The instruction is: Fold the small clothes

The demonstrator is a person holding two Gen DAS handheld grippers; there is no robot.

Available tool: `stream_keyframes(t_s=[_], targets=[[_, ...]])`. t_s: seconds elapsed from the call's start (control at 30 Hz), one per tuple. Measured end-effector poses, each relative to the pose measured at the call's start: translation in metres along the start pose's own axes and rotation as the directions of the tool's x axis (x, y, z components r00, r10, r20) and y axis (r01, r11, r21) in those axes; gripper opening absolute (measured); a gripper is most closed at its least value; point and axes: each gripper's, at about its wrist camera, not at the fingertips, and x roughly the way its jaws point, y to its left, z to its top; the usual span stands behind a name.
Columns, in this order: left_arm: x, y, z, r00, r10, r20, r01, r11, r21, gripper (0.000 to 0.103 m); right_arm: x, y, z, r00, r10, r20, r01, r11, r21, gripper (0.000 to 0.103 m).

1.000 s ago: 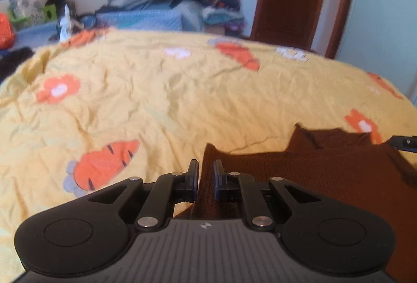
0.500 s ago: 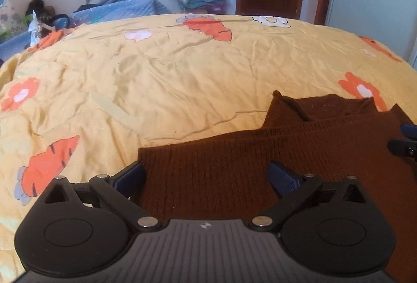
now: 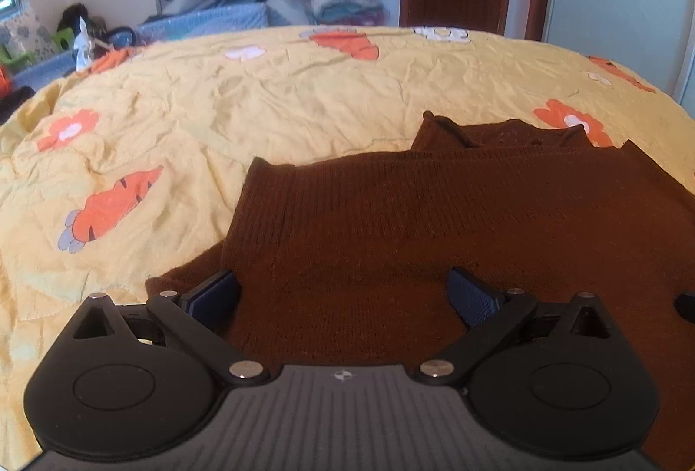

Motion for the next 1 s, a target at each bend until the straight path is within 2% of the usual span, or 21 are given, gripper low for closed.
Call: stream_keyframes(t_s=[0.17, 0.27, 0.3, 0.33, 0.37, 0.43, 0.53, 0.57, 0.63, 0.67, 0.7, 0.8, 0.83, 0.87, 0.9, 0.97, 1.0], targets=[[0.000, 0.001, 0.000, 1.000, -0.001, 0.012, 0.001, 1.000, -0.009, 0.103, -0.018, -0.001, 0.013, 0.999, -0.021, -0.037, 0.022, 0.999, 0.039, 0.097], [0.000, 0.002, 0.000, 1.000, -0.003, 0.017, 0.004, 1.000, -0.010, 0.103, -0.016, -0.002, 0.002, 0.997, -0.032, -0.064, 0.032, 0.999, 0.009, 0.101], [0.000, 0.002, -0.001, 1.000, -0.004, 0.018, 0.005, 1.000, -0.011, 0.103, -0.014, -0.001, -0.007, 0.998, -0.035, -0.055, 0.034, 0.999, -0.029, 0.103], [0.000, 0.002, -0.001, 1.000, -0.005, 0.019, 0.005, 1.000, -0.011, 0.103, -0.016, -0.002, -0.016, 1.000, -0.024, -0.004, 0.024, 0.998, -0.053, 0.103], [0.000, 0.002, -0.002, 1.000, -0.006, 0.019, 0.006, 1.000, -0.012, 0.103, -0.017, -0.005, -0.019, 1.000, -0.013, 0.006, 0.013, 0.999, -0.038, 0.103], [0.000, 0.002, -0.002, 1.000, -0.006, 0.020, 0.006, 1.000, -0.012, 0.103, -0.017, -0.004, -0.011, 0.999, -0.022, -0.034, 0.021, 0.999, -0.032, 0.103], [0.000, 0.003, -0.002, 1.000, -0.007, 0.020, 0.007, 1.000, -0.013, 0.103, -0.030, 0.005, -0.002, 0.999, -0.016, -0.039, 0.016, 1.000, -0.003, 0.096], [0.000, 0.003, -0.002, 1.000, -0.008, 0.020, 0.008, 1.000, -0.014, 0.103, -0.032, 0.008, -0.003, 1.000, -0.004, -0.030, 0.004, 1.000, -0.014, 0.098], [0.000, 0.003, -0.002, 1.000, -0.006, 0.021, 0.007, 1.000, -0.013, 0.103, -0.022, 0.009, -0.015, 0.997, -0.027, -0.073, 0.025, 0.999, -0.034, 0.103], [0.000, 0.003, -0.002, 1.000, -0.006, 0.021, 0.006, 1.000, -0.012, 0.103, -0.024, 0.004, -0.024, 1.000, -0.007, -0.011, 0.007, 1.000, -0.009, 0.103], [-0.001, 0.003, -0.002, 1.000, -0.004, 0.022, 0.005, 1.000, -0.013, 0.103, -0.025, 0.001, -0.028, 1.000, 0.006, 0.006, -0.005, 1.000, -0.004, 0.103], [-0.021, 0.009, -0.007, 0.999, 0.017, 0.031, -0.015, 0.997, -0.069, 0.103, -0.030, 0.002, -0.017, 0.998, -0.008, -0.062, 0.009, 1.000, 0.010, 0.103], [-0.034, 0.016, -0.012, 0.999, -0.006, 0.033, 0.010, 0.993, -0.116, 0.103, -0.037, 0.002, -0.012, 0.997, -0.003, -0.081, 0.006, 0.999, 0.039, 0.101], [-0.050, 0.025, -0.020, 0.998, -0.054, 0.040, 0.060, 0.982, -0.177, 0.103, -0.049, -0.002, -0.010, 0.997, 0.011, -0.076, -0.006, 0.997, 0.076, 0.098], [-0.067, 0.037, -0.030, 0.992, -0.114, 0.052, 0.124, 0.959, -0.256, 0.103, -0.064, -0.008, -0.010, 0.998, 0.033, -0.048, -0.027, 0.992, 0.126, 0.099], [-0.092, 0.060, -0.053, 0.977, -0.206, 0.060, 0.212, 0.880, -0.424, 0.103, -0.095, -0.027, -0.016, 0.997, 0.073, 0.029, -0.078, 0.961, 0.265, 0.103], [-0.101, 0.072, -0.067, 0.966, -0.250, 0.065, 0.247, 0.822, -0.513, 0.103, -0.106, -0.040, -0.022, 0.994, 0.097, 0.053, -0.109, 0.929, 0.353, 0.103]])
